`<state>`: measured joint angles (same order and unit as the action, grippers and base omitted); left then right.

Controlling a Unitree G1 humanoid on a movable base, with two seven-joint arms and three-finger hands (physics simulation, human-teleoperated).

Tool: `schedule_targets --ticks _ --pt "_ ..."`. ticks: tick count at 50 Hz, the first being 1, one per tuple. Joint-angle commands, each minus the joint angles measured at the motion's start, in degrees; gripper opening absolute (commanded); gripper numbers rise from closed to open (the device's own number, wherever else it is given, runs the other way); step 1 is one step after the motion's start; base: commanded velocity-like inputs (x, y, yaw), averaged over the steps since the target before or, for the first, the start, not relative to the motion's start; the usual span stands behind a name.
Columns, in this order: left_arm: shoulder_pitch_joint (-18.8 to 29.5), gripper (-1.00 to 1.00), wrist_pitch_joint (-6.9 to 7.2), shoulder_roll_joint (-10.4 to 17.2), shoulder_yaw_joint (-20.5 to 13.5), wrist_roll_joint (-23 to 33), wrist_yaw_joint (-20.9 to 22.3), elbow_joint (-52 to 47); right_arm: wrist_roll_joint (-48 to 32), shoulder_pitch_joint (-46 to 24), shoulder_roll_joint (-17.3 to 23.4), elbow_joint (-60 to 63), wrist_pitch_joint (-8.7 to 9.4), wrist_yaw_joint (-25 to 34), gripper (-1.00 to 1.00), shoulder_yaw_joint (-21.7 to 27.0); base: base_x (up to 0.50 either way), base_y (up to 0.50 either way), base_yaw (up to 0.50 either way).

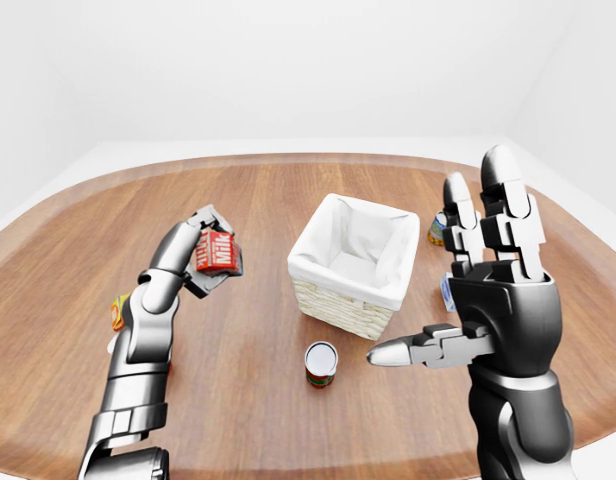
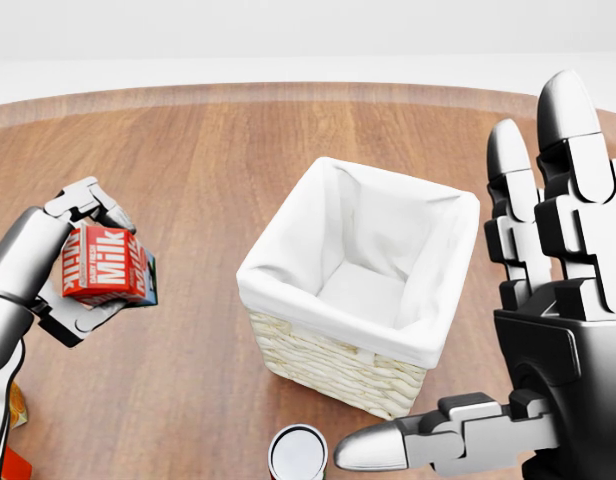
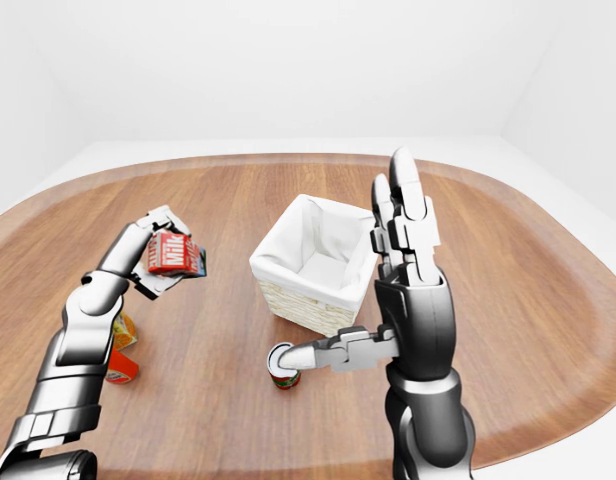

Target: Pick the milk and place it in the basket.

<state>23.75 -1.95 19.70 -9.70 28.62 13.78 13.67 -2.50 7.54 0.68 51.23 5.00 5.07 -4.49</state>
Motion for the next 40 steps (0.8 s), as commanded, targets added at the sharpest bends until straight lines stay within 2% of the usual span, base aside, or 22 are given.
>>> schedule_targets --ticks 1,12,31,40 --pt "2.5 -1.00 3.10 0.6 -1.4 1.5 2.1 -6.9 -0.4 0.4 0.1 -0.2 0.00 -0.1 1.00 -0.7 0.00 0.00 0.00" --pt "4.9 -1.00 6.95 1.3 -1.6 1.5 4.7 -11.3 -0.4 0.1 0.0 -0.9 0.00 -0.2 1.00 -0.6 0.00 0.00 0.00" --pt "13.2 -1.00 6.95 2.8 -0.7 4.5 10.9 -17.6 -0.1 0.0 0.0 0.3 0.00 0.0 1.00 -0.1 0.00 0.00 0.00" --pt "15.8 -1.00 6.95 1.4 1.6 6.9 12.4 -18.5 -0.3 -0.1 0.1 0.2 0.00 0.1 1.00 -0.2 0.00 0.00 0.00"
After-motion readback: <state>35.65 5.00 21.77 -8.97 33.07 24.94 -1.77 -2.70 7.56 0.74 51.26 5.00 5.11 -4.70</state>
